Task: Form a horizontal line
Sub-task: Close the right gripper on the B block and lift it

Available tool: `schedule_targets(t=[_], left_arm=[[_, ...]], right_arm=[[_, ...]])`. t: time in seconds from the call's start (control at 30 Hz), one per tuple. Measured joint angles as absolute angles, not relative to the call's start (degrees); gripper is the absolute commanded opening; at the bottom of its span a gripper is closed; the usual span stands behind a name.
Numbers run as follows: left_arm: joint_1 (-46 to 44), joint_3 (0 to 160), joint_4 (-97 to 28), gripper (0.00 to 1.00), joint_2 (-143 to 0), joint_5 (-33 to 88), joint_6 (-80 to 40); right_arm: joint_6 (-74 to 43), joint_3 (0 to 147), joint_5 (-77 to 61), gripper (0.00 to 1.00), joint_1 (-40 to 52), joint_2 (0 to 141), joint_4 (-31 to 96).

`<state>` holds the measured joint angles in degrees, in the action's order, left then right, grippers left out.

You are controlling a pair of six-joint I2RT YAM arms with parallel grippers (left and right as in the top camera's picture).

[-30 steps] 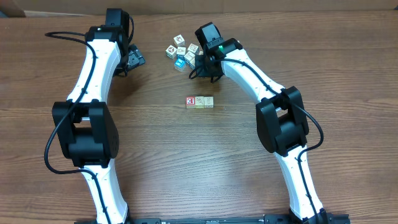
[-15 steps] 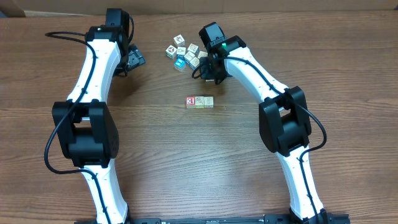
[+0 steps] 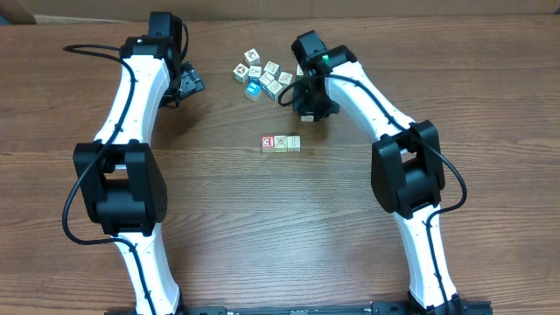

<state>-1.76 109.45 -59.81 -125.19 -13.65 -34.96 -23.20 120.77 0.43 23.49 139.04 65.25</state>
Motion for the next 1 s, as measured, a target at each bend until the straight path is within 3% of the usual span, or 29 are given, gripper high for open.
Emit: schedule_targets(t=[1.0], left_arm=[[-1.76,109.45,-59.81,1.0,-125.19,-13.67,-34.96]], right_arm=[[-25.5,120.97,-1.98,0.24,23.22,138.74,74.63]])
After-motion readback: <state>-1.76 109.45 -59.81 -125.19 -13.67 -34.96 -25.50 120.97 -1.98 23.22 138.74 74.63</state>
